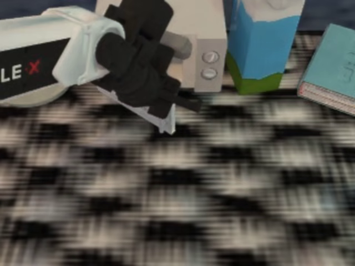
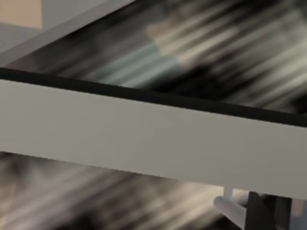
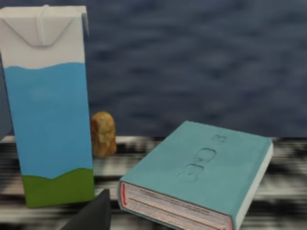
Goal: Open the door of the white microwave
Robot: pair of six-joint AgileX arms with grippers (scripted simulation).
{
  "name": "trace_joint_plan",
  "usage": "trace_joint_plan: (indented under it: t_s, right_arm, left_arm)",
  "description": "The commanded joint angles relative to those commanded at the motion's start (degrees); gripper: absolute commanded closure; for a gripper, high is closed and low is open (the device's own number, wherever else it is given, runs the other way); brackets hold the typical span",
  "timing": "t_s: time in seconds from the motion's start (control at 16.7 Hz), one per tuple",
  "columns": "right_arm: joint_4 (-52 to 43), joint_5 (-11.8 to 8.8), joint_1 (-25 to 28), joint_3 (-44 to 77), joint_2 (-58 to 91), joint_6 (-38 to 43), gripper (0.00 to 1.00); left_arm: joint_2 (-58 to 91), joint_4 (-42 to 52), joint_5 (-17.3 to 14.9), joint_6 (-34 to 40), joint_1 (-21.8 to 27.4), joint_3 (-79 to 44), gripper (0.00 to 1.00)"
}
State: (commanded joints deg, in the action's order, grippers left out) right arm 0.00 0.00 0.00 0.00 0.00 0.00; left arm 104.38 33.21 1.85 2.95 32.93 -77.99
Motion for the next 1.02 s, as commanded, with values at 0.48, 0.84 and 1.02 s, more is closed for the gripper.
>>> trace_joint_plan:
  t_s: [0.48, 0.84, 1.02]
  right_arm:
    - [0.0, 0.0, 0.0, 0.0, 0.0, 0.0, 0.0]
    - [0.0, 0.0, 0.0, 0.0, 0.0, 0.0, 0.0]
    - [0.0, 0.0, 0.0, 0.0, 0.0, 0.0, 0.0]
  left_arm:
    - [0.0, 0.0, 0.0, 0.0, 0.0, 0.0, 1.0]
    - [-1.5, -0.4, -2.0, -2.9, -0.8, 2.0, 1.0]
    - [-3.1, -0.4, -4.1, -7.0, -2.3, 4.6, 1.0]
